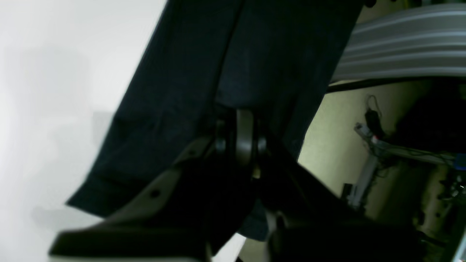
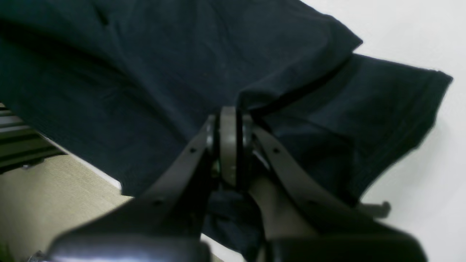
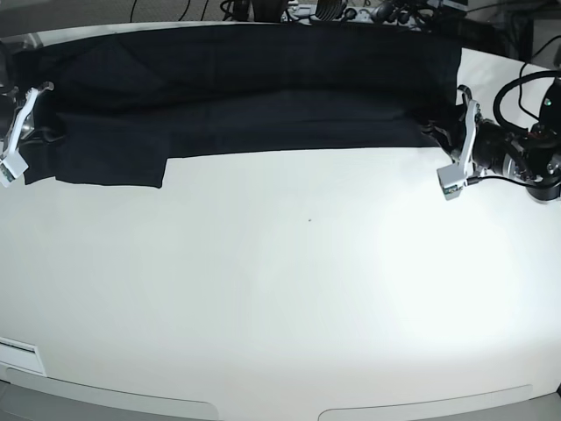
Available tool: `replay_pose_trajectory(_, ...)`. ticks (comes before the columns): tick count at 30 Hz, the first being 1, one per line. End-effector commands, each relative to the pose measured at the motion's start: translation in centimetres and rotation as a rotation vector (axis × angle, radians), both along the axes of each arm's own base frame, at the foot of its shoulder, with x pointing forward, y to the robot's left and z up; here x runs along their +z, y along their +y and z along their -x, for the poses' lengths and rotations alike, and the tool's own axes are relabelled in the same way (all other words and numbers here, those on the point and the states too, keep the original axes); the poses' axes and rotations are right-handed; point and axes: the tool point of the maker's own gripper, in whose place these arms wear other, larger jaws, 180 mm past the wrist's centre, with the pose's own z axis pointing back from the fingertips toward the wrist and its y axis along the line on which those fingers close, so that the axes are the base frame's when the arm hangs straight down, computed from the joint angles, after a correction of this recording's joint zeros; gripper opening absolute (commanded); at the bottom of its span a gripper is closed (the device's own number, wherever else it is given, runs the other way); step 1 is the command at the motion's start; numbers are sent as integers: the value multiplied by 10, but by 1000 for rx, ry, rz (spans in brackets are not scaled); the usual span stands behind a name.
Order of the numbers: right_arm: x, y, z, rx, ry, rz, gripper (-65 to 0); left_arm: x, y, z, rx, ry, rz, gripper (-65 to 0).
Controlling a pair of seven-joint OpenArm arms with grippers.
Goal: Fold the T-shirt properly
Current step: 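Lay the hem down and open both grippers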
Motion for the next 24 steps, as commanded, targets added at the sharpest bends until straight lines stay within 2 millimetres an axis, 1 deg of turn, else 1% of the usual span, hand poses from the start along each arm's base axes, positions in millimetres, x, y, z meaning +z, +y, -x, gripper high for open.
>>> replay_pose_trajectory(1, 9, -4, -6, 6, -34, 20, -650, 4, 5, 2, -10, -2, -9, -650)
replay_pose_trajectory(3, 6, -7, -5, -3, -31, 41, -650, -1, 4, 11, -7, 26, -1, -650)
replay_pose_trajectory(4, 5, -9, -5, -6, -31, 49, -571, -3, 2, 14, -4, 35, 5, -599)
replay_pose_trajectory(6, 7, -9, -6, -1, -33, 51, -380, -6, 3, 19, -5, 50, 2, -433)
replay_pose_trajectory(7, 9, -9, -7, 4, -35, 50, -306, -7, 4, 19, -6, 50, -7, -348)
replay_pose_trajectory(8, 13, -8, -9, 14, -45, 41, -283, -7, 5, 19, -7, 50, -10, -288)
replay_pose_trajectory(9, 18, -6, -12, 26, -55, 33, -284, -5, 6, 18, -6, 46, -9, -268)
replay_pose_trajectory(13, 46, 2, -20, 71, -138, 34, -285, 7, 11, 11, -14, 9, -34, -269)
replay_pose_trajectory(15, 61, 12, -23, 87, -191, -4, -295, 17, 5, 4, -8, -26, -20, -288)
replay_pose_trajectory(16, 67, 19, -24, 96, -211, -36, -329, 20, 2, 5, -31, -42, -13, -330)
replay_pose_trajectory(17, 72, 25, -24, 106, -222, -73, -406, 23, -3, 6, -63, -63, -1, -420)
replay_pose_trajectory(18, 73, 29, -23, 109, -227, -98, -518, 24, -7, 7, -80, -72, 8, -558)
replay_pose_trajectory(19, 72, 31, -23, 104, -229, -110, -640, 25, -11, 9, -93, -75, 15, -650)
replay_pose_trajectory(21, 66, 34, -21, 79, -230, -131, -650, 23, -18, 15, -107, -66, 32, -650)
replay_pose_trajectory(24, 46, 34, -13, 22, -203, -121, -650, 16, -22, 30, -111, -21, 46, -650)
